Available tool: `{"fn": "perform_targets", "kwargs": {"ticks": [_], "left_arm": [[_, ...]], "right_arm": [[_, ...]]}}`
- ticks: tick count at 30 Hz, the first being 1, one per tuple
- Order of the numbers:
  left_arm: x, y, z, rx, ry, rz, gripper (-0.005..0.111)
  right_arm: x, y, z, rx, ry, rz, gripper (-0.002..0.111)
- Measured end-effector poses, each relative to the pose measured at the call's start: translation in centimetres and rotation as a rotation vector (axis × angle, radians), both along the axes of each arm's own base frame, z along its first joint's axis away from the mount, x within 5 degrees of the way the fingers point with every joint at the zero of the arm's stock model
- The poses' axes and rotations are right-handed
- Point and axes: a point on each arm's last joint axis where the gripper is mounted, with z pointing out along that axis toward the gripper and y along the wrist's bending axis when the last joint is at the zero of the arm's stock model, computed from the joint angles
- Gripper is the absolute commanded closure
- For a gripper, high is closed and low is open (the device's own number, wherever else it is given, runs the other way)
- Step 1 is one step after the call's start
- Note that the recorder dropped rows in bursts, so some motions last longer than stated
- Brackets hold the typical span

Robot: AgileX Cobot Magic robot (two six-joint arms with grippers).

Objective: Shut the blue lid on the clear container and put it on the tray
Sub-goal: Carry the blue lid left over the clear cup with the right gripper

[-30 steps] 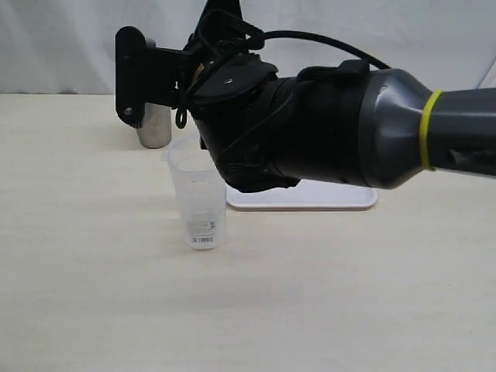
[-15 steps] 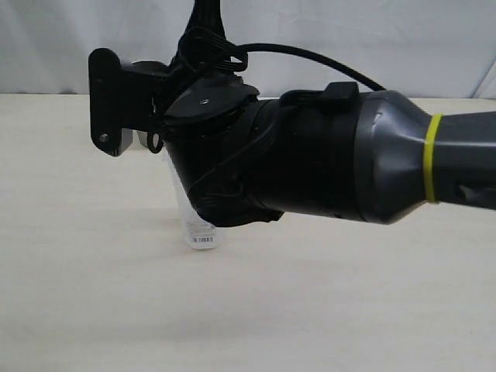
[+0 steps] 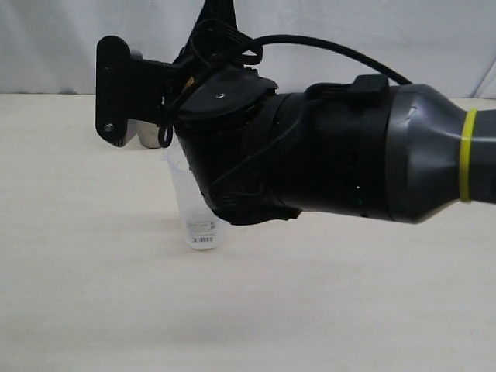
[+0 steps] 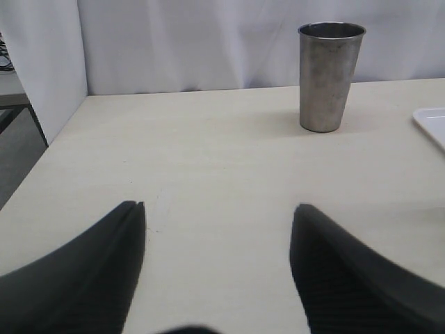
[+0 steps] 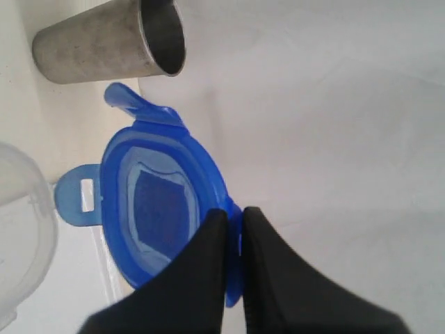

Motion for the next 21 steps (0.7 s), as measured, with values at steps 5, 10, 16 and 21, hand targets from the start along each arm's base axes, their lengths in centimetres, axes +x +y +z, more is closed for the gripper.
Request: {"fn": "perform_targets", "kwargs": {"ticks": [5, 10, 16, 21], "left_arm": [[0.0, 0.0, 0.0, 0.0, 0.0, 0.0, 0.049], [0.0, 0.0, 0.0, 0.0, 0.0, 0.0, 0.049], [0.0, 0.0, 0.0, 0.0, 0.0, 0.0, 0.049], [0.0, 0.0, 0.0, 0.0, 0.0, 0.0, 0.049]], "right_arm": [[0.8, -0.4, 0.6, 0.086, -0.052, -0.02, 0.104], [1.7, -1.1, 0.6, 0.168, -0.043, -0.062, 0.104], [1.5, -0.5, -0.1, 0.17, 0.016, 0.019, 0.104], [1.6, -0.8, -0.8, 0.079, 0.005, 0.005, 0.104]]}}
